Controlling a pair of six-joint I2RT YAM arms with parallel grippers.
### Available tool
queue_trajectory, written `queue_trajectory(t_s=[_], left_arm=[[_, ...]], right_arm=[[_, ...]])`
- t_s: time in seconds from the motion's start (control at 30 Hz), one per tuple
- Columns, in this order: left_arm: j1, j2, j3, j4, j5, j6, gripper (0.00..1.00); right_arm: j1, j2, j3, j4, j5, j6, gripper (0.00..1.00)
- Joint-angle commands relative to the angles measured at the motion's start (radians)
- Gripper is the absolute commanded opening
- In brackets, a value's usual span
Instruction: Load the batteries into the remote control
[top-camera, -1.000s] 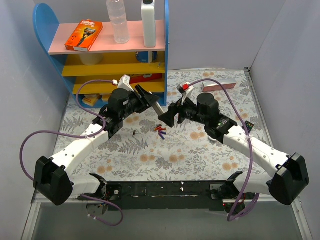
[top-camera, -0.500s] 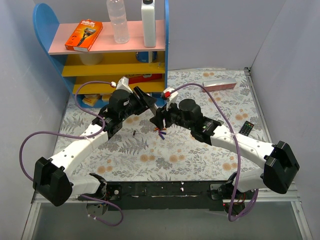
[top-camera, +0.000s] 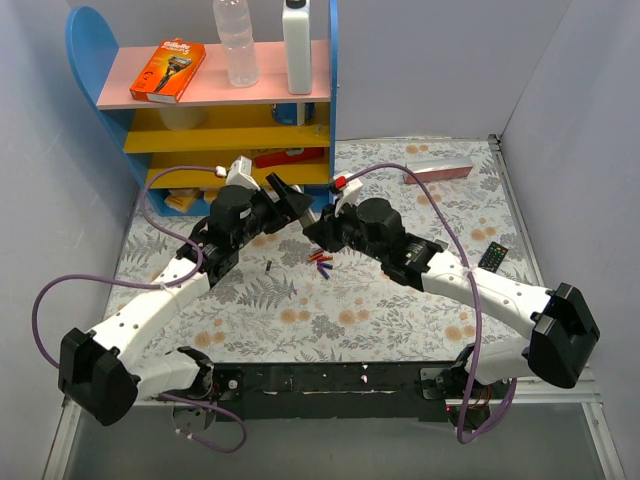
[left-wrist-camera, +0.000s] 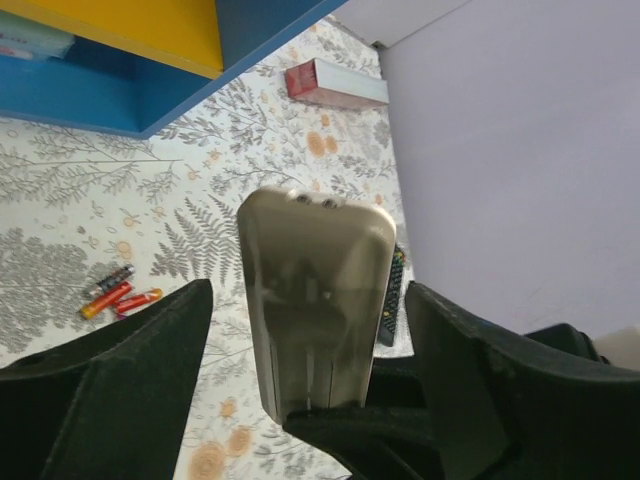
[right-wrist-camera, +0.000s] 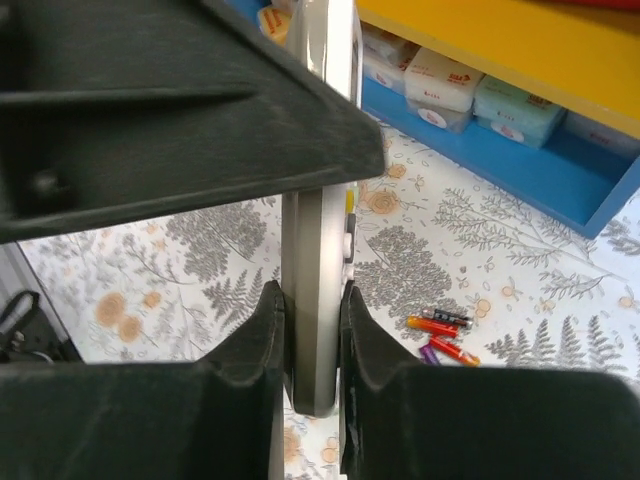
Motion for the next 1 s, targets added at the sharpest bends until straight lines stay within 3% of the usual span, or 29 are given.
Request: queue_trajectory(t_s=[0.0, 0.1, 0.3, 0.57, 0.97], left_arm=[[-0.002, -0.107, -0.041, 0.062, -0.02, 0.022, 0.85], [-0.002, -0.157, -0.077, 0.092, -0.047, 0.029, 0.98], [0.0, -0.245, -0.188, 0.272, 0.003, 0.075, 0.98], [-0.011, -0.248, -0.226, 0.442, 0.104, 0.083, 0.98], [-0.089, -0.142, -0.186, 0.398, 0.048, 0.057, 0.98]], right_arm=[[-0.005, -0.083, -0.003, 0.058, 0.071, 0.147, 0.01], [-0.007, -0.123, -0.034, 0.068, 0.096, 0.236, 0.01], [-0.008, -0.204, -0.109, 0.116, 0.159, 0.434, 0.01], [-0.01, -0.224, -0.14, 0.151, 0.113, 0.497, 0.01], [-0.01, -0.227, -0.166, 0.211, 0.065, 0.525, 0.01]])
